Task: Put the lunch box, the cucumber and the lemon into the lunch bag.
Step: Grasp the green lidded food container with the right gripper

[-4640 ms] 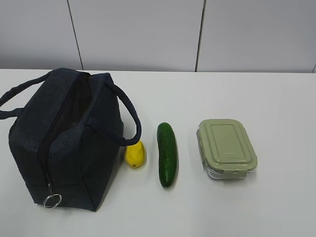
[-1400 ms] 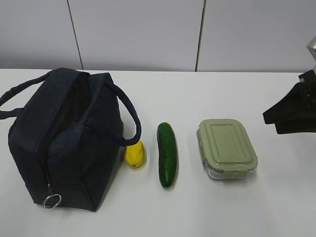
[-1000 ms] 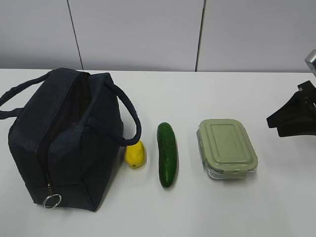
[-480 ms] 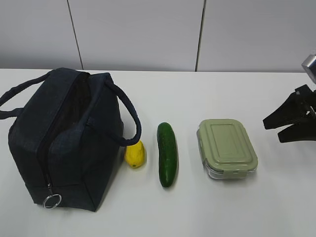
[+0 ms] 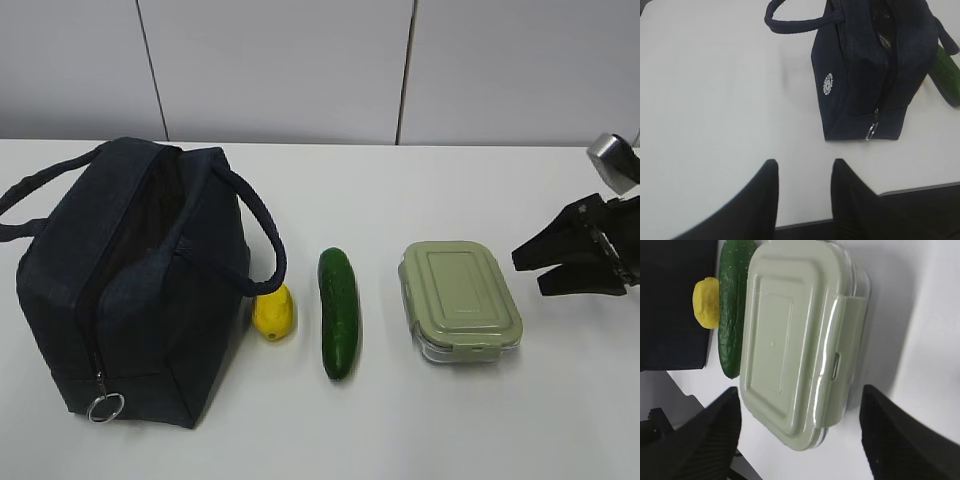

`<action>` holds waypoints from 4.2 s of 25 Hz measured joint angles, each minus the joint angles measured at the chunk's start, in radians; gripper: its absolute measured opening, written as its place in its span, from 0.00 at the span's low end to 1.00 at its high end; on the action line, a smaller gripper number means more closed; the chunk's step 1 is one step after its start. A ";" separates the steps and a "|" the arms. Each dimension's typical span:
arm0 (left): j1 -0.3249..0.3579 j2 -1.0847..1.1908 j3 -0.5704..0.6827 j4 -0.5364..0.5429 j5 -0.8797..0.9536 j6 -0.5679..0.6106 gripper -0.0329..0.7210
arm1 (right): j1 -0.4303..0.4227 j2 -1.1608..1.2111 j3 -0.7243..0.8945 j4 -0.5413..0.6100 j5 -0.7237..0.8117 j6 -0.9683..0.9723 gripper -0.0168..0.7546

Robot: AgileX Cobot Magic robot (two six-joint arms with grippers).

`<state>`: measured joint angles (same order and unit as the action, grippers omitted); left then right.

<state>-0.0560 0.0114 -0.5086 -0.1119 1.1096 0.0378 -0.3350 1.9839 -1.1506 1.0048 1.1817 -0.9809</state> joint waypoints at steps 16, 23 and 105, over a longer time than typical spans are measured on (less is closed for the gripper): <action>0.000 0.000 0.000 0.000 0.000 0.000 0.36 | 0.040 0.148 -0.092 0.016 -0.006 -0.014 0.73; 0.000 0.000 0.000 0.000 0.000 0.000 0.36 | 0.061 0.148 -0.092 0.016 -0.006 -0.018 0.73; 0.000 0.000 0.000 0.000 0.000 0.000 0.36 | 0.109 0.212 -0.095 0.065 0.010 -0.039 0.55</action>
<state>-0.0560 0.0114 -0.5086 -0.1119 1.1096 0.0378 -0.2265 2.1962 -1.2452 1.0701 1.1914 -1.0195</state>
